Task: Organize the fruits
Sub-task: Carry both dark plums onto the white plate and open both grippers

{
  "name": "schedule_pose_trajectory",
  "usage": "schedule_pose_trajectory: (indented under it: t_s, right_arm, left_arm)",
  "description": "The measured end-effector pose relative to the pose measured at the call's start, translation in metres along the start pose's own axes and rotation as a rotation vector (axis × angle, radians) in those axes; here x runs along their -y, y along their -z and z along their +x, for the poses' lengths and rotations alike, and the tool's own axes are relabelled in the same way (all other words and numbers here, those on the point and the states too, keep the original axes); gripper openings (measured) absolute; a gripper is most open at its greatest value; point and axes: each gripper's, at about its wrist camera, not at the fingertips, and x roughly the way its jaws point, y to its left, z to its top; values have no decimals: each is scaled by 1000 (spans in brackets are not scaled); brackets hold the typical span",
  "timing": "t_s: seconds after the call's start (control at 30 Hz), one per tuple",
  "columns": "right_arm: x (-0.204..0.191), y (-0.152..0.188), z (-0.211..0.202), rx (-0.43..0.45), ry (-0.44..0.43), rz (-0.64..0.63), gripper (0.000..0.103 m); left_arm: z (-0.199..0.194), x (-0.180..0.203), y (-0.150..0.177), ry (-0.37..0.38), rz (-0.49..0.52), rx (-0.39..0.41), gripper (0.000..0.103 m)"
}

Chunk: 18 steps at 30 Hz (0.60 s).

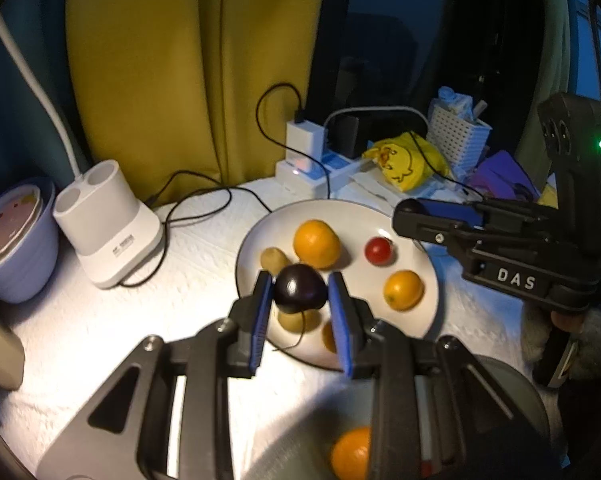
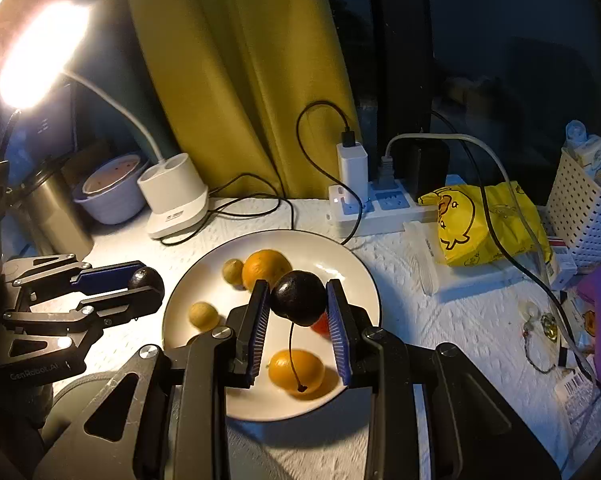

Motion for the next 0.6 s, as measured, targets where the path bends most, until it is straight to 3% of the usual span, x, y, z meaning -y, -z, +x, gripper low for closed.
schedule_pose_trajectory:
  t_s: [0.6]
  right_arm:
    - [15,-11,64,-39,35,33,31]
  left_arm:
    - [51,-19,-6,13,-27,-57,29]
